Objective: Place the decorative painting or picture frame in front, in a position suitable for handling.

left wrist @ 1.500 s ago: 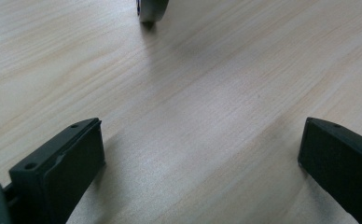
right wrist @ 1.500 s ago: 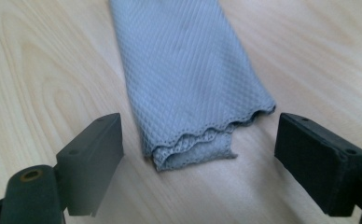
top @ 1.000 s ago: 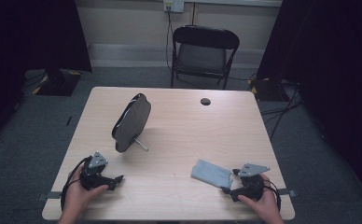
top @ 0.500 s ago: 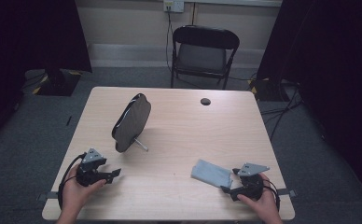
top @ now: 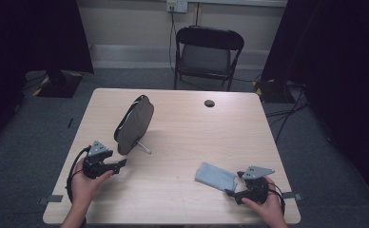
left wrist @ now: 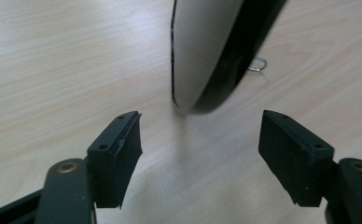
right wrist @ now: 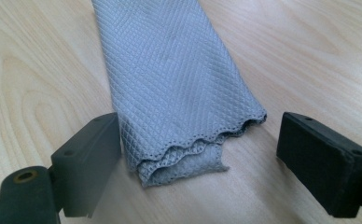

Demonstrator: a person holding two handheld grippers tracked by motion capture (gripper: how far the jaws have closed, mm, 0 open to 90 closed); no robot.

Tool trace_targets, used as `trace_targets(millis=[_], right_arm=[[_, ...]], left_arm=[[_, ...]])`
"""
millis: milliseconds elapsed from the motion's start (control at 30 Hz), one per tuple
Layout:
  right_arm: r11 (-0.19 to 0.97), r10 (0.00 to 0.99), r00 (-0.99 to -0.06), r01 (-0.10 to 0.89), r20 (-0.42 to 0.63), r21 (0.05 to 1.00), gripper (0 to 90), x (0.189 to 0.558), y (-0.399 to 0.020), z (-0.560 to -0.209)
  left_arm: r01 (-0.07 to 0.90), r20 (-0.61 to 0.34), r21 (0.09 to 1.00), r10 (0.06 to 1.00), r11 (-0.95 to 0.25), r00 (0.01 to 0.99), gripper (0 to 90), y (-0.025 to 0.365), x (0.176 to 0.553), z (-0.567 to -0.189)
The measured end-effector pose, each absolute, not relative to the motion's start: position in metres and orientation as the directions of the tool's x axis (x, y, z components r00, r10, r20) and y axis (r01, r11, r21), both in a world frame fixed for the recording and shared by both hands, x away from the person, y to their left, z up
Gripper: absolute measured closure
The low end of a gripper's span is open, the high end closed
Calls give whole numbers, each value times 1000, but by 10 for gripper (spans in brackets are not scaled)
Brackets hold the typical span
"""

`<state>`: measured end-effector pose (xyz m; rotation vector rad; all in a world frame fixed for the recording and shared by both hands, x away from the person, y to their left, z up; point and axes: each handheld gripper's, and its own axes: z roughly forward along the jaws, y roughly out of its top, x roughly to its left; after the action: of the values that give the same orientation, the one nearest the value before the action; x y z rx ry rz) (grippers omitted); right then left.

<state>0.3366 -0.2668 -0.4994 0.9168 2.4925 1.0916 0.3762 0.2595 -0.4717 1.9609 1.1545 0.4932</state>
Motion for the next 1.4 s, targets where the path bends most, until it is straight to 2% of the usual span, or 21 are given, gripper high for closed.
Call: trace_targets(millis=[133, 233, 267, 400, 467, 533, 567, 1000, 1400], right_arm=[[516, 646, -763, 443, 7, 733, 130, 337, -267, -499], [515, 645, -764, 443, 8, 734, 130, 337, -267, -499], [515, 646, -763, 444, 9, 733, 130, 337, -267, -499], [515, 646, -764, 443, 8, 733, 129, 337, -267, -499], [515, 645, -764, 443, 8, 734, 130, 337, -267, -499], [515, 646, -764, 443, 8, 734, 130, 337, -267, -499], [515, 646, -764, 443, 8, 734, 130, 337, -267, -499], [516, 645, -764, 443, 7, 734, 129, 337, -267, -499], [516, 646, -763, 443, 7, 733, 129, 337, -267, -499]], left_arm=[[542, -45, 792, 857, -282, 513, 389, 258, 380, -468], [535, -44, 799, 861, -274, 507, 476, 260, 381, -466], [538, -45, 797, 861, -274, 506, 476, 260, 382, -467], [529, -10, 789, 853, -314, 522, 628, 255, 383, -464], [517, 20, 785, 848, -341, 530, 640, 253, 384, -463], [512, 30, 783, 844, -353, 536, 722, 248, 383, -461], [512, 30, 783, 844, -353, 536, 735, 248, 383, -461], [551, 38, 754, 861, -358, 508, 725, 224, 365, -459], [561, -23, 760, 849, -328, 528, 704, 215, 348, -462]])
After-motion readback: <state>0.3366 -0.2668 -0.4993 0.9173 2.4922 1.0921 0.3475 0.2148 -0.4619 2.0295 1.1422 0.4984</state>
